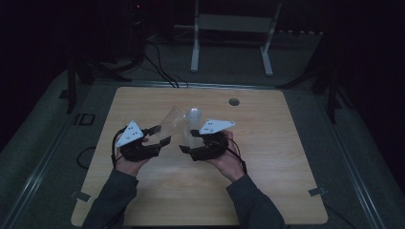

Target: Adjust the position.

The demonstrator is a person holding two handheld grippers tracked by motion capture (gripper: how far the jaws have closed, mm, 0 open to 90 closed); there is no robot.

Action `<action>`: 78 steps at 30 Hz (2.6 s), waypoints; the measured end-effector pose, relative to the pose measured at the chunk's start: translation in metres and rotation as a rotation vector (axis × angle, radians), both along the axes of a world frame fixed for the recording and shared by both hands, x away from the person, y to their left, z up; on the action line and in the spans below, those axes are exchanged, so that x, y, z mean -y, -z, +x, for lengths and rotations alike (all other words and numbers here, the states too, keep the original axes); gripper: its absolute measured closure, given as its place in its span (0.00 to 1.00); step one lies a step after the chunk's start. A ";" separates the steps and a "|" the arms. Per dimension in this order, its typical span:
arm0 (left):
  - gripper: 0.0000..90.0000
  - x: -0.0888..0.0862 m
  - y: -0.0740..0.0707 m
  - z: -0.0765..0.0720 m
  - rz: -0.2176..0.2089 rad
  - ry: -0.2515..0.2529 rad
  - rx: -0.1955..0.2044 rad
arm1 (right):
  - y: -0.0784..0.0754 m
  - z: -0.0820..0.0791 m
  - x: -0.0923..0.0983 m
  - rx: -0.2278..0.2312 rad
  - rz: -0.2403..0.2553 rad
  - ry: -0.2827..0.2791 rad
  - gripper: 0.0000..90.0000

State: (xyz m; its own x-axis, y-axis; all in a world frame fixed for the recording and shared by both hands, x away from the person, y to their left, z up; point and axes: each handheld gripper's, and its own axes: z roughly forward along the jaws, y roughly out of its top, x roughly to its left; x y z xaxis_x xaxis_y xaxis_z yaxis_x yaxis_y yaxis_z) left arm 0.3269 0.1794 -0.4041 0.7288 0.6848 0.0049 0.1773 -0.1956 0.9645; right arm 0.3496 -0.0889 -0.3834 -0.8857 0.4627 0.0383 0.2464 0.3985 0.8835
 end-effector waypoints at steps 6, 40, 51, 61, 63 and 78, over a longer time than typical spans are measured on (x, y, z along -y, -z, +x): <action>0.46 0.002 -0.002 -0.003 0.005 -0.012 0.022 | -0.002 0.002 0.001 -0.019 0.054 0.016 0.30; 0.46 0.015 -0.007 -0.014 -0.026 0.034 0.100 | -0.016 0.014 -0.002 -0.157 0.315 -0.043 0.22; 0.46 0.019 -0.007 -0.016 -0.038 0.074 0.109 | -0.017 0.015 -0.003 -0.190 0.384 -0.071 0.21; 0.46 0.022 -0.006 -0.016 -0.019 0.101 0.111 | -0.016 0.016 -0.004 -0.199 0.404 -0.069 0.30; 0.46 0.022 -0.006 -0.016 -0.016 0.102 0.113 | -0.016 0.016 -0.003 -0.198 0.406 -0.069 0.32; 0.31 0.027 -0.009 -0.016 0.036 0.122 0.076 | -0.018 0.013 -0.001 -0.148 0.367 -0.046 0.36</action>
State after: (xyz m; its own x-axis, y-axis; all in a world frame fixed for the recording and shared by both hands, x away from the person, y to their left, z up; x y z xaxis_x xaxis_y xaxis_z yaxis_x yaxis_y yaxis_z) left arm 0.3110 0.1522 -0.3953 0.8033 0.5894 0.0861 0.0765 -0.2455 0.9664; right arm 0.3628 -0.0876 -0.3657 -0.8779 0.3541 0.3224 0.3708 0.0767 0.9255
